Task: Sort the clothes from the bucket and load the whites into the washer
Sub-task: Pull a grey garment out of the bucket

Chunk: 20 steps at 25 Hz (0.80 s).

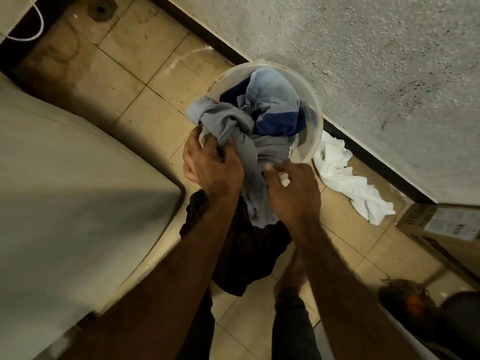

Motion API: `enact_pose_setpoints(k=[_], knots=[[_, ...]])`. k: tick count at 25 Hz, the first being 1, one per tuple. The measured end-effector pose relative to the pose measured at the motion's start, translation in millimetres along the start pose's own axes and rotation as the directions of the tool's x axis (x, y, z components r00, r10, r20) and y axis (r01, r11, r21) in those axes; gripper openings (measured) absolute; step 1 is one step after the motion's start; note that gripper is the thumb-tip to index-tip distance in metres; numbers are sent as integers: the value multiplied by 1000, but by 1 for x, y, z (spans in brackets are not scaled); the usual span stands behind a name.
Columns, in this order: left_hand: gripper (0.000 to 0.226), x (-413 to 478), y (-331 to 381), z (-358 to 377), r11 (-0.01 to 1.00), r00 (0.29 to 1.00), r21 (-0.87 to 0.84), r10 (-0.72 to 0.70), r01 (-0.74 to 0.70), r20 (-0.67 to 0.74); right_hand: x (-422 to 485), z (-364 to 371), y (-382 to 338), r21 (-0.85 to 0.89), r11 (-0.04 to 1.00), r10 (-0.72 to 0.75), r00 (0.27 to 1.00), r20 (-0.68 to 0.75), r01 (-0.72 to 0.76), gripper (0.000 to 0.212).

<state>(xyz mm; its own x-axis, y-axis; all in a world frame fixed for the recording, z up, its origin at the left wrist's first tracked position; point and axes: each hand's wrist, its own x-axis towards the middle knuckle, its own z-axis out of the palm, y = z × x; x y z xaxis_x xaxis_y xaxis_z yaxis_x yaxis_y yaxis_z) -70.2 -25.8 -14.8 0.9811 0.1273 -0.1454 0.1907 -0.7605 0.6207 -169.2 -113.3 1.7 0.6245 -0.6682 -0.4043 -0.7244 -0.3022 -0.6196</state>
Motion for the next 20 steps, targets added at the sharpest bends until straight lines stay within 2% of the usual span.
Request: enact_pose_setpoints(k=[2,3,5,7,8,9,11,12,14,15,16,18,20], knots=[[25,-4,3,-10,983,987,-94,159,-159,-12,7,-2,-9,35,994,-102,992,-75,105,29],[22,-7,3,-13,966,984,-197,177,-170,19,10,-1,-15,87,985,-135,983,-122,146,29],[28,-15,1,-23,939,980,-336,130,-73,149,15,-1,-31,200,961,-148,966,-214,191,38],[36,-25,-6,-31,938,966,-347,103,-14,239,24,2,-43,264,956,-73,975,-208,128,43],[36,-32,-11,-37,932,959,-361,110,-7,263,30,5,-45,266,963,1,992,-130,33,43],[34,-39,-15,-41,926,947,-377,131,-11,294,35,6,-47,263,961,83,996,16,-84,51],[34,-53,-24,-44,920,903,-392,191,-28,385,45,10,-47,228,920,237,917,322,-318,77],[32,-59,-27,-44,917,882,-394,230,-54,412,49,11,-44,187,914,254,869,424,-359,73],[28,-73,-32,-44,898,846,-421,318,-125,427,51,17,-35,-15,965,231,816,529,-263,57],[28,-78,-35,-43,889,829,-435,349,-144,438,51,20,-30,-100,976,218,835,506,-194,49],[29,-82,-38,-42,890,814,-437,348,-132,464,51,22,-26,-114,977,212,880,425,-181,37],[43,-87,-45,-44,915,792,-401,271,-36,547,48,22,-18,24,981,184,960,213,-194,14],[50,-88,-52,-48,925,781,-368,162,92,603,41,16,-19,180,973,138,989,52,-145,14]])
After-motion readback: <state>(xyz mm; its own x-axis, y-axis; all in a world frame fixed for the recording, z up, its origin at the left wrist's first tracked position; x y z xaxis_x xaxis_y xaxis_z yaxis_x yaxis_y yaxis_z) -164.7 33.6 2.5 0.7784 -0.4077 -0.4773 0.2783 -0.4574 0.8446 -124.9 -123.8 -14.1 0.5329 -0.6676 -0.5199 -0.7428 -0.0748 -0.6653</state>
